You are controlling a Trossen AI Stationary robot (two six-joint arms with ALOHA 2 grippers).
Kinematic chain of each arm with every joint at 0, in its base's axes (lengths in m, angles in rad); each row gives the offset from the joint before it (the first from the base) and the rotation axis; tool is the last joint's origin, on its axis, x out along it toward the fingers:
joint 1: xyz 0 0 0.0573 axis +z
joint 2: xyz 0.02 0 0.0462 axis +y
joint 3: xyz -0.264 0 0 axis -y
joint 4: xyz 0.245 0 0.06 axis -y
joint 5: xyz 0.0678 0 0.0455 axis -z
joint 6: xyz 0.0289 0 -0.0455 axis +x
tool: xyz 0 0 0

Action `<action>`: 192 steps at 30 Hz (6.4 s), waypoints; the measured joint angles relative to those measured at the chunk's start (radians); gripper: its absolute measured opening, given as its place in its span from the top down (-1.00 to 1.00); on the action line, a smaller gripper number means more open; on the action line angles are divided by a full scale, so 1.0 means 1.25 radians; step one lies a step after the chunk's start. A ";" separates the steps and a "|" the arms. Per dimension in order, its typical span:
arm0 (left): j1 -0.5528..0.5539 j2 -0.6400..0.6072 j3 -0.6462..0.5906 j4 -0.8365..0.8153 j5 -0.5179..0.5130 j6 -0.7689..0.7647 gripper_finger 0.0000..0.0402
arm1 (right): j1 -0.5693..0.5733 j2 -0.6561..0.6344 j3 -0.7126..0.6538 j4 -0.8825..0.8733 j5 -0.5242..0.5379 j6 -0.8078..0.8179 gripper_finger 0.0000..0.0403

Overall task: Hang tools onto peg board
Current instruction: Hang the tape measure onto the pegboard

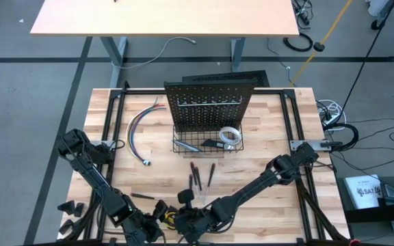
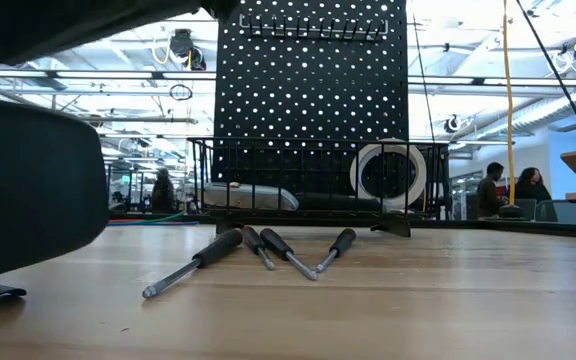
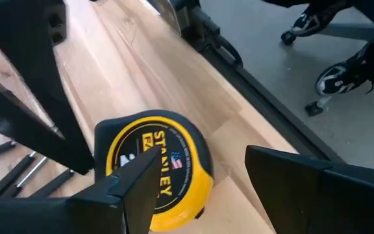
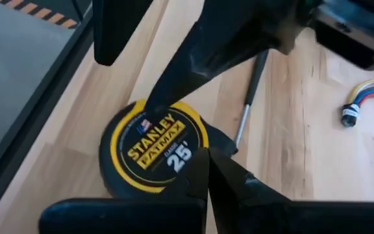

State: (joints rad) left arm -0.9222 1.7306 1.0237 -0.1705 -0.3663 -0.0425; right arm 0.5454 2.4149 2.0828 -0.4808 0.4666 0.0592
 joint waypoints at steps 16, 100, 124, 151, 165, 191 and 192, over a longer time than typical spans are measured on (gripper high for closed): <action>0.006 0.000 0.000 -0.056 -0.028 0.003 -0.15 | -0.038 0.050 0.005 -0.055 -0.043 0.151 1.00; 0.048 0.056 0.010 -0.083 -0.192 0.045 -0.46 | -0.093 0.058 -0.027 -0.103 -0.178 0.362 1.00; 0.034 0.073 0.011 -0.085 -0.270 0.056 -0.46 | -0.102 0.056 -0.025 -0.153 -0.169 0.465 1.00; -0.043 0.130 0.010 -0.089 -0.373 0.042 -0.46 | -0.107 0.056 -0.026 -0.145 -0.164 0.475 1.00; -0.061 0.197 0.013 -0.066 -0.460 0.251 -0.46 | -0.095 0.051 -0.028 -0.164 -0.070 0.444 1.00; -0.070 0.197 0.011 -0.067 -0.457 0.216 -0.46 | -0.001 -0.033 -0.028 -0.096 0.086 0.387 1.00; -0.070 0.197 0.011 -0.067 -0.457 0.210 -0.46 | 0.000 -0.033 -0.028 -0.096 0.086 0.392 1.00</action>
State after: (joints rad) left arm -1.0096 1.9762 1.0378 -0.2542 -0.9378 0.2199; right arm 0.5452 2.3734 2.0483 -0.6013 0.5747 0.5498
